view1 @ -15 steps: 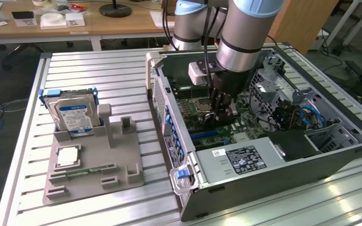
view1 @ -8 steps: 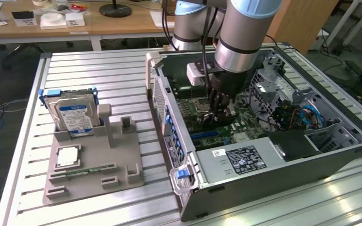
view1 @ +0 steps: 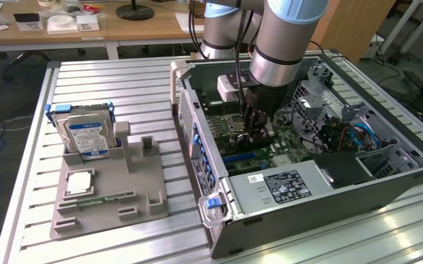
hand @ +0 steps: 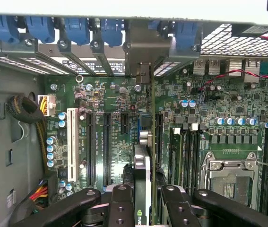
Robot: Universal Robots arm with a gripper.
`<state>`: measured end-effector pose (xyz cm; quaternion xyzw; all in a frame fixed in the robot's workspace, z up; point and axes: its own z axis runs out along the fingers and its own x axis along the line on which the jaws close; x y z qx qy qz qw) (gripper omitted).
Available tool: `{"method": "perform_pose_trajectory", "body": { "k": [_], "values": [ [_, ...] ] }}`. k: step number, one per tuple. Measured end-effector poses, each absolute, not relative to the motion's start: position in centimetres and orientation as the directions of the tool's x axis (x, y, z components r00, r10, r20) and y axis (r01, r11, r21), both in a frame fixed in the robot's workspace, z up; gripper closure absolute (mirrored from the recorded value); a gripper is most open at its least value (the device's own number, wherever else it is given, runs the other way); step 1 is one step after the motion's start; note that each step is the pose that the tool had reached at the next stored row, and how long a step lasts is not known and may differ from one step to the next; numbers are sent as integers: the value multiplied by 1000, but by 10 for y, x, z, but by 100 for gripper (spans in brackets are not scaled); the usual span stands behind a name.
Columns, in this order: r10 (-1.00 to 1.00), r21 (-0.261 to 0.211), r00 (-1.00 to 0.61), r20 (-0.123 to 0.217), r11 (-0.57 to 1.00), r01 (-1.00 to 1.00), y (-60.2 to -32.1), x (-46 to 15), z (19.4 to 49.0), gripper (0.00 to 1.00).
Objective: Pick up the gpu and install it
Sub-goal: 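Insert the gpu into the slot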
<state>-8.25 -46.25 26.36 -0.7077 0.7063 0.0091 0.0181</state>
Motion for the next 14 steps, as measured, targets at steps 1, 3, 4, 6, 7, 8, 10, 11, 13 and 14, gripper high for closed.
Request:
{"method": "perform_pose_trajectory", "body": {
  "k": [1,3,4,6,7,8,10,11,13,14],
  "values": [
    [-999,-13,2,-38,-2,-1000,-462,-83,264,73],
    [-999,-13,2,-39,-2,-1000,-462,-83,263,73],
    [-999,-14,2,-39,-2,-1000,-462,-83,262,73],
    [-999,-14,2,-39,-2,-1000,-462,-83,261,73],
    [-999,-14,2,-39,-2,-1000,-462,-83,260,73],
    [-999,-14,2,-38,-2,-1000,-462,-83,260,73],
    [-999,-14,2,-38,-2,-1000,-462,-83,259,73],
    [-999,-14,2,-38,-2,-1000,-462,-83,259,73],
    [-999,-14,2,-39,-2,-1000,-462,-83,258,73],
    [-999,-14,2,-38,-2,-1000,-462,-83,257,73]
  ]
}}
